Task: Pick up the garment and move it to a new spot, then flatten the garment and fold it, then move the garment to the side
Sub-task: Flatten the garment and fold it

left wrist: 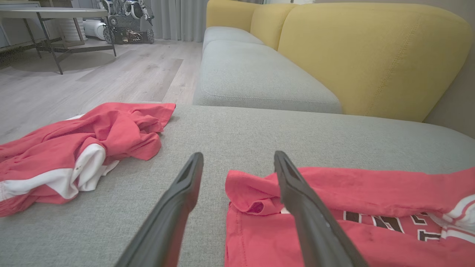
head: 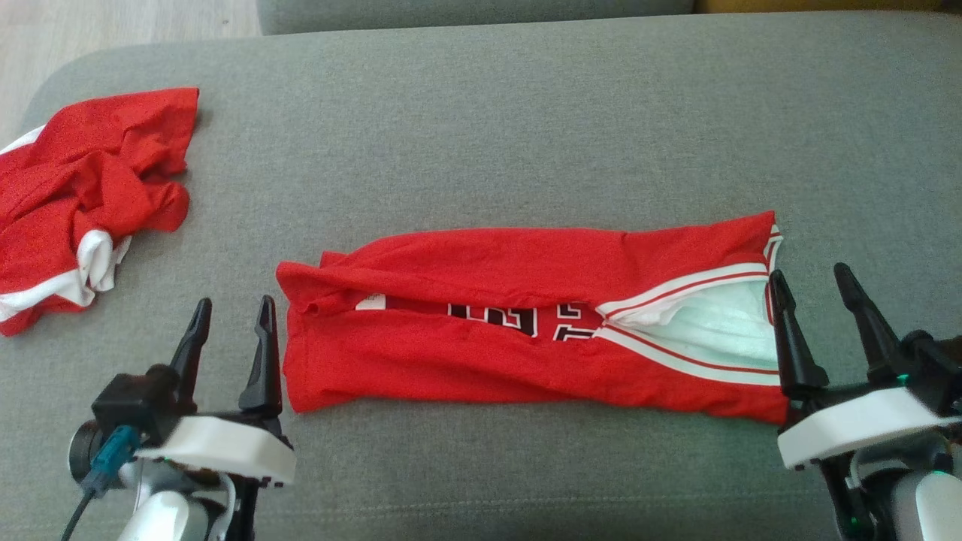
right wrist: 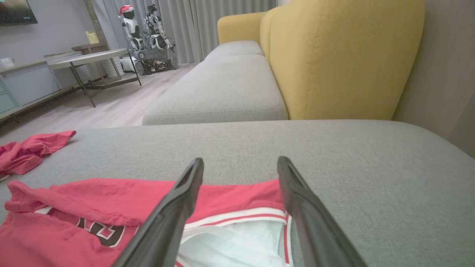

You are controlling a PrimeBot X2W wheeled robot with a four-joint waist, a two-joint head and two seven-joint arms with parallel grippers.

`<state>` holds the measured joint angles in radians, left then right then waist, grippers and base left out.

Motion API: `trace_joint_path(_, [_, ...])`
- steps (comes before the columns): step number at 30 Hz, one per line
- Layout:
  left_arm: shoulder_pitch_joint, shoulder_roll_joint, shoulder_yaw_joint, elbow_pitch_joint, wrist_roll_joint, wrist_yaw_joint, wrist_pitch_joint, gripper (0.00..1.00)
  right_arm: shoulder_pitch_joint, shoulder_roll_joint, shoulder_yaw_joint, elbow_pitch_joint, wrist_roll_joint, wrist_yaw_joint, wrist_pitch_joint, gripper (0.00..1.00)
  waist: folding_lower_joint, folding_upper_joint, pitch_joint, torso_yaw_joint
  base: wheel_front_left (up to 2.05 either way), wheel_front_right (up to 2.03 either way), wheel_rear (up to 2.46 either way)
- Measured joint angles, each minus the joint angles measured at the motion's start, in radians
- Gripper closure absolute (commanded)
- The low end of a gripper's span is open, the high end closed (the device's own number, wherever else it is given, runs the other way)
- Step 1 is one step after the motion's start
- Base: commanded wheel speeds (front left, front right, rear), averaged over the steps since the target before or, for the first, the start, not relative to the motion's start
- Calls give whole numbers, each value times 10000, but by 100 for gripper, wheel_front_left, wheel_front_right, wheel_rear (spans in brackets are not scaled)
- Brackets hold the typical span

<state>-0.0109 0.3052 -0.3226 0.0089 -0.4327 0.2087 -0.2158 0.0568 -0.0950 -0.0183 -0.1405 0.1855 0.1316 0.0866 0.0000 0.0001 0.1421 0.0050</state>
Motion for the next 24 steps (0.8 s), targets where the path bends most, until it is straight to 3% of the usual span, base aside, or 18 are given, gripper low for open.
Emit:
trace_joint_path(7, [-12, -4, -157, -50, 0, 19, 2, 0, -491, -297, -368, 1035, 188, 0, 44, 0, 0, 0, 180, 56, 0, 0, 0])
trace_joint_path(16, [-673, -79, -374, 21, 0, -242, -19, 0, -1877, -876, -121, 3411, 368, 0, 1457, 0, 0, 0, 758, 232, 0, 0, 0])
trace_joint_path(24, [-1044, -228, -433, 309, 0, -343, -148, 0, -2442, -963, 4, 4485, 823, -2, 2318, 0, 0, 0, 1310, 351, 0, 0, 0])
